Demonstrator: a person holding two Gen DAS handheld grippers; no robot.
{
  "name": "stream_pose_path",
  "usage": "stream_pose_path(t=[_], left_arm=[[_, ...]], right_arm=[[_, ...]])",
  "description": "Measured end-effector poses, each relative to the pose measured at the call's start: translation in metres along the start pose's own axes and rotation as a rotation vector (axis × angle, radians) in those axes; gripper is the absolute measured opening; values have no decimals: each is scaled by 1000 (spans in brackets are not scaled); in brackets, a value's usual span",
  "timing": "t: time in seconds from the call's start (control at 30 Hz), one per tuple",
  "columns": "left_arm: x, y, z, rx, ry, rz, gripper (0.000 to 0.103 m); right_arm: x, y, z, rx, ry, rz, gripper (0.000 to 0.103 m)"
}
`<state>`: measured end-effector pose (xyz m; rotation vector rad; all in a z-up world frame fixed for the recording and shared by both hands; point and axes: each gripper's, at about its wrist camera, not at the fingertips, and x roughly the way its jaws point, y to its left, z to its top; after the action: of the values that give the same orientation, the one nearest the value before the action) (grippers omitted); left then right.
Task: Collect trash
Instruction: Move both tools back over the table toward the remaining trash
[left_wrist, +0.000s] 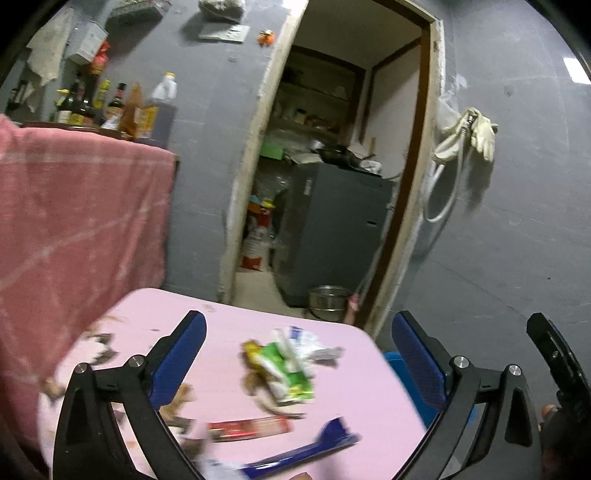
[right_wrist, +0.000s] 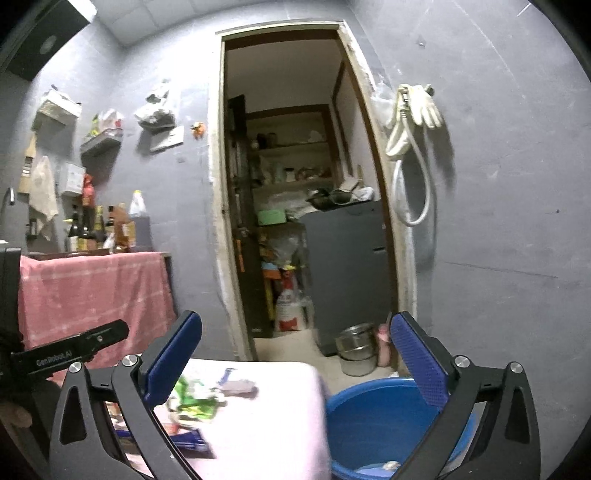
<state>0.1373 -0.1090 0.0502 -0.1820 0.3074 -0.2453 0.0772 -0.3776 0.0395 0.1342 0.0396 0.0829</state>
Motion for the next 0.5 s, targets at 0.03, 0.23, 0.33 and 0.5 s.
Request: stream_pose_path(t=[0.03, 0.23, 0.33, 0.5], left_arm=[[-5, 7, 0, 0, -3, 13, 99], [-27, 47, -6, 6, 4, 76, 99], [-32, 65, -12, 6, 26, 100, 99], [-35, 88, -27, 4, 80, 122, 99]], right_arm=[[1, 5, -1, -3, 5, 9, 103], [10, 33, -10, -6, 51, 56, 103], [16, 44, -17, -10, 84, 80, 103], [22, 58, -29, -29, 137, 106, 103]])
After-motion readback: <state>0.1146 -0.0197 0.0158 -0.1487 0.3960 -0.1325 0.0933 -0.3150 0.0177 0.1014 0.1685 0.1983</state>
